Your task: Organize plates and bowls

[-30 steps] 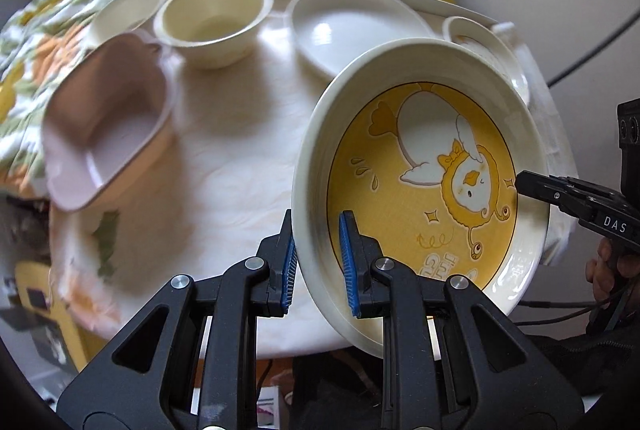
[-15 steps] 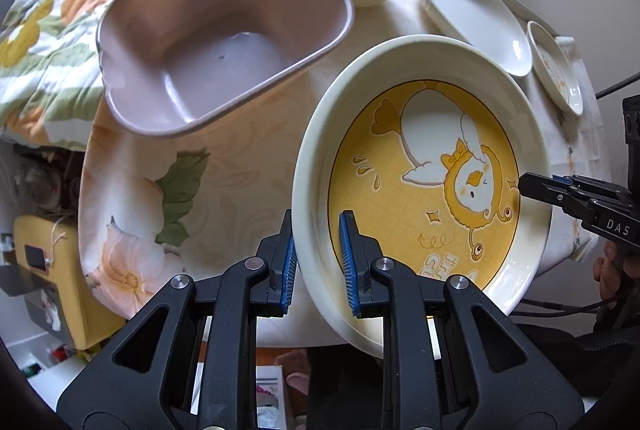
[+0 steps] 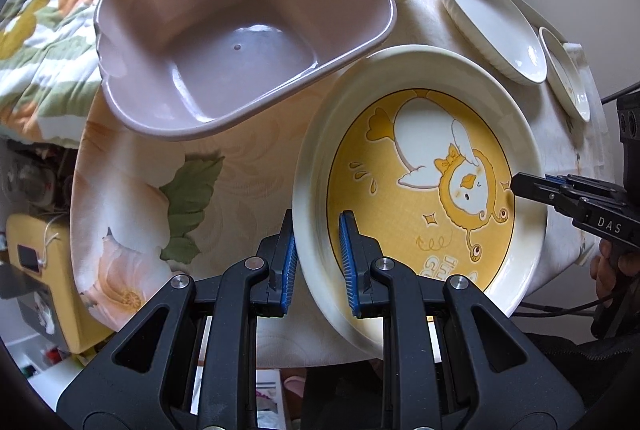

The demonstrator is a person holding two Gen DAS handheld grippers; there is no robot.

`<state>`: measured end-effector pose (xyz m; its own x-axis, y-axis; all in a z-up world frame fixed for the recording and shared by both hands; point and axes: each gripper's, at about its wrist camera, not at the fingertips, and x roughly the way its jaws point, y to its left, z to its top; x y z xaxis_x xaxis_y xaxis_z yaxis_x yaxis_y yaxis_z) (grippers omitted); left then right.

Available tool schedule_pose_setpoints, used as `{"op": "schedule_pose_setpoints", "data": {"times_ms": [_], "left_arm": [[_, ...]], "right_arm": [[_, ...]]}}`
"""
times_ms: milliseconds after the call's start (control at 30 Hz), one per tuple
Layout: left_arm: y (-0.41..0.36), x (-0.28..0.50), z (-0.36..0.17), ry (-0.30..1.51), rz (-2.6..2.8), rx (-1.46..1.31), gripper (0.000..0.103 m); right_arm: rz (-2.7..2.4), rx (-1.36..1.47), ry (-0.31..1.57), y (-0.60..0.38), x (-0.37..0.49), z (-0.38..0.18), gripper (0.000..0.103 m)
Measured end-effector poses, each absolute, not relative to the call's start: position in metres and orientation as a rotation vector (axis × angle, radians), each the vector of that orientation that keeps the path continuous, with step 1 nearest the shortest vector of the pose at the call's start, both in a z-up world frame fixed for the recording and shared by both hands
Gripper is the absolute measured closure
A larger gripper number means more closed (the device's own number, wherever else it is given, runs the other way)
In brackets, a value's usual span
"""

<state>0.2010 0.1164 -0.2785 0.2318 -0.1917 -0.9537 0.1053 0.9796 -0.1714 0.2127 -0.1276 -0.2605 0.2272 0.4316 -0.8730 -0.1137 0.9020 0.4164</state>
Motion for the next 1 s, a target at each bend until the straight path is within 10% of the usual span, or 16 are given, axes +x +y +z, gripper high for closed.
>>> {"op": "schedule_pose_setpoints", "data": {"times_ms": [333,533,633,1000], "left_arm": [[0.108,0.198,-0.273,1.304,-0.197,-0.066,0.080],[0.103,0.194,-0.268,1.258,-0.171,-0.033,0.030],[0.101,0.192,-0.269,1.254,-0.174,-0.038,0.030],[0.080,0.168,-0.219,1.146,-0.123,-0.006,0.030]], "right_arm": [[0.359,0.292,1.280,-0.126,0.210,-0.260,0.089],[0.364,0.306,1.264,-0.125,0.207,-0.259,0.077],[0.376,0.291,1.266,-0.120,0.206,-0.259,0.048],[0.427,0.244,1.138,-0.140,0.185,-0.212,0.046]]}}
